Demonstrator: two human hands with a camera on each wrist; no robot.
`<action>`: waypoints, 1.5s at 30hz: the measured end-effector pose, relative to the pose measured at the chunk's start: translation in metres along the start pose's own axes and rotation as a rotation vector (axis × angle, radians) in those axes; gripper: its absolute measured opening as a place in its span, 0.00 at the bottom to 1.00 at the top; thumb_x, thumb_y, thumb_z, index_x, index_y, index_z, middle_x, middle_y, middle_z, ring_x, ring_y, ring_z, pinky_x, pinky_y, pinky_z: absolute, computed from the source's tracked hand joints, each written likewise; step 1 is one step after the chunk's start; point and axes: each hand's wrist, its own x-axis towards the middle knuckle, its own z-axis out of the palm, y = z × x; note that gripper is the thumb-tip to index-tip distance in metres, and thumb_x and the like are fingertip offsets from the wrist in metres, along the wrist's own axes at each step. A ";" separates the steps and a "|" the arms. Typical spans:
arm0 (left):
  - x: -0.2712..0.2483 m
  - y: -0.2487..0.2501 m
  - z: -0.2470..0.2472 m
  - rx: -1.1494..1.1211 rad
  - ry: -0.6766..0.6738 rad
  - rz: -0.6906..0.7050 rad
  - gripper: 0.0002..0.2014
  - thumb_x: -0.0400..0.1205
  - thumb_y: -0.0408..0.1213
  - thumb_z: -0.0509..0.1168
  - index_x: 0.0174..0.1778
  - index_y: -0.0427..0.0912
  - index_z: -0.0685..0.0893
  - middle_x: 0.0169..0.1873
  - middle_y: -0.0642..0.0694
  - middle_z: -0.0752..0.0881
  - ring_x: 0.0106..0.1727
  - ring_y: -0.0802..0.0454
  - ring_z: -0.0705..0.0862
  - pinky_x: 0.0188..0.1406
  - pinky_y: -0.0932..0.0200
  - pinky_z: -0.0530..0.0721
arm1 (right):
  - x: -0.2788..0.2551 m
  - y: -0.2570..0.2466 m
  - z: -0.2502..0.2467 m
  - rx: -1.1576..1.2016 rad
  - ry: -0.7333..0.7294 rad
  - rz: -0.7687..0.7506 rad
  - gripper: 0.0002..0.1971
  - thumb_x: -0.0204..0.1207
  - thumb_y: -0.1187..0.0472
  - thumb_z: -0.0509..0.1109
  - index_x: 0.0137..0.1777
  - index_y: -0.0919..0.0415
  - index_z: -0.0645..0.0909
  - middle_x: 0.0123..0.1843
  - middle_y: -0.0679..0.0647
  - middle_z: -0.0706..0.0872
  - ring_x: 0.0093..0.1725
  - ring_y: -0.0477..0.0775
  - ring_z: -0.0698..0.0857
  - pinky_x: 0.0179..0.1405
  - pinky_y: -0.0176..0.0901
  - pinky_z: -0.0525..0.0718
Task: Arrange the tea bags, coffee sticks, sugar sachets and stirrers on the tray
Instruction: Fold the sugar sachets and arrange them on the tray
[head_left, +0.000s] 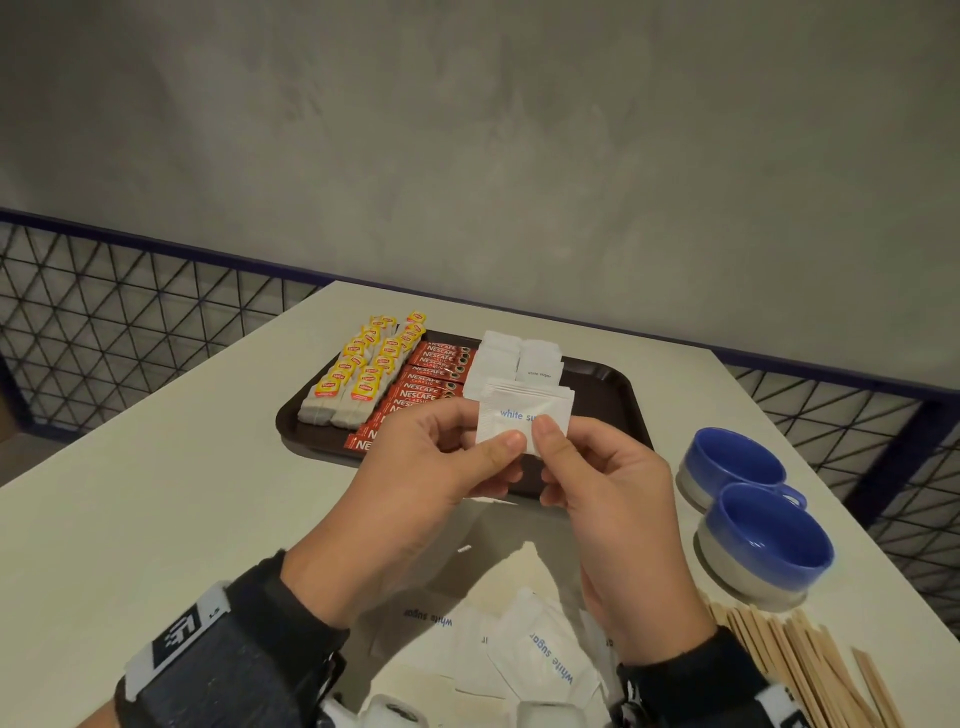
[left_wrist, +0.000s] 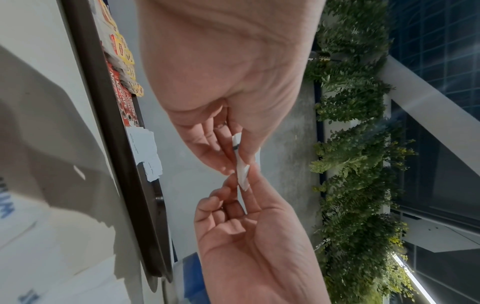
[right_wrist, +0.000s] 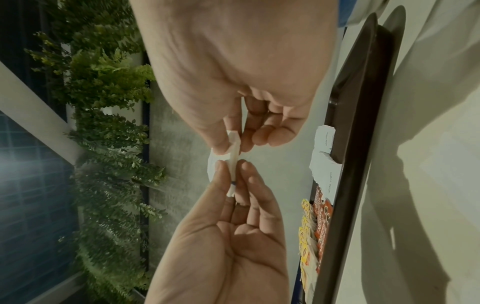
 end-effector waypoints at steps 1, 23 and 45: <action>0.000 0.000 0.000 0.005 0.001 0.002 0.11 0.79 0.30 0.75 0.57 0.41 0.93 0.48 0.35 0.94 0.41 0.48 0.92 0.42 0.58 0.91 | 0.000 0.001 0.000 -0.012 0.006 -0.010 0.06 0.81 0.61 0.74 0.47 0.54 0.93 0.40 0.49 0.94 0.34 0.37 0.87 0.33 0.29 0.83; -0.004 0.008 0.001 0.085 -0.097 -0.014 0.09 0.79 0.27 0.75 0.54 0.39 0.93 0.44 0.39 0.95 0.39 0.51 0.91 0.40 0.62 0.89 | 0.009 -0.032 -0.025 -0.356 -0.190 0.054 0.05 0.81 0.59 0.74 0.51 0.52 0.91 0.41 0.49 0.92 0.34 0.39 0.85 0.33 0.34 0.81; 0.019 0.016 -0.014 -0.192 0.103 -0.173 0.03 0.80 0.24 0.74 0.43 0.35 0.91 0.32 0.40 0.90 0.31 0.48 0.90 0.32 0.57 0.91 | 0.239 0.045 -0.031 -0.957 -0.147 0.429 0.08 0.81 0.67 0.73 0.58 0.70 0.86 0.38 0.64 0.85 0.34 0.57 0.83 0.31 0.44 0.82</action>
